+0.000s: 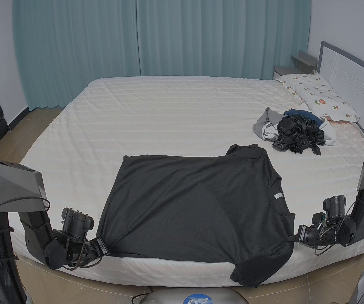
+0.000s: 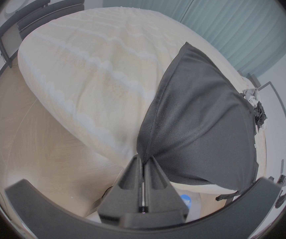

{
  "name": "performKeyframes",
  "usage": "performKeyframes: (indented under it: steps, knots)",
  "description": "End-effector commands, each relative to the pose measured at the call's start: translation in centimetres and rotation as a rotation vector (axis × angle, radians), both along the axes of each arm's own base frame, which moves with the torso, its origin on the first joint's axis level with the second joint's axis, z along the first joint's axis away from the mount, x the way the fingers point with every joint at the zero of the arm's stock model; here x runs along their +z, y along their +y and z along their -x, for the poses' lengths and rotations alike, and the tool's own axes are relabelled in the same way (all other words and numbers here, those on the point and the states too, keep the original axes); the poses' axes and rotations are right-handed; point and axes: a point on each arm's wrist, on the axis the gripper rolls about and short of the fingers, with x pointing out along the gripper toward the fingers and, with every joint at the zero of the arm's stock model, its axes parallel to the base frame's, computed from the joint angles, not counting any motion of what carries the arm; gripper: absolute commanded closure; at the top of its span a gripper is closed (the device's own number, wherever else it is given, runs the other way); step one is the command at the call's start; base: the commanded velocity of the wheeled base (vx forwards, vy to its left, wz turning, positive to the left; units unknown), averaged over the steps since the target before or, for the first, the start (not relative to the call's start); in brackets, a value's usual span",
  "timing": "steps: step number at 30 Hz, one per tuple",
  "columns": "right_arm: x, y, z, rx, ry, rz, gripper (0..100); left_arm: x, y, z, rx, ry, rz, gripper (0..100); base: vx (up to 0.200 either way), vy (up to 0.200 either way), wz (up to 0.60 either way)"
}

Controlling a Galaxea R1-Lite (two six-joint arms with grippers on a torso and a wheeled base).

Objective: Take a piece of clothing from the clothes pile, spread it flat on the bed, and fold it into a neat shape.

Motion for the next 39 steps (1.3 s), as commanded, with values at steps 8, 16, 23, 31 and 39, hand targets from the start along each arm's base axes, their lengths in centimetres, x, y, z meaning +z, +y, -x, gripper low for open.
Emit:
performKeyframes:
  steps: [8, 16, 23, 31, 39]
  knots:
    - [2.1, -2.8, -0.1, -0.032, -0.019, 0.053, 100, 0.8, 0.0, 1.0, -0.044, 0.062, -0.037, 100, 0.0, 0.0, 0.0]
    - [1.6, -3.0, -0.2, -0.03, -0.008, 0.06, 100, 0.5, -0.5, 1.2, -0.066, 0.074, -0.04, 100, 0.0, 0.0, 0.0]
    - [1.1, -3.0, -0.2, -0.028, 0.002, 0.059, 100, 0.5, -0.5, 1.2, -0.066, 0.072, -0.04, 100, 0.0, 0.0, 0.0]
    - [1.4, -3.0, -0.4, -0.026, -0.012, 0.055, 0, 0.8, -0.5, 0.9, -0.058, 0.055, -0.031, 0, 0.0, 0.0, 0.0]
    - [2.5, -3.6, -1.1, -0.066, -0.06, 0.012, 0, 2.4, -0.5, 0.9, -0.067, -0.009, -0.022, 0, 0.0, 0.0, 0.0]
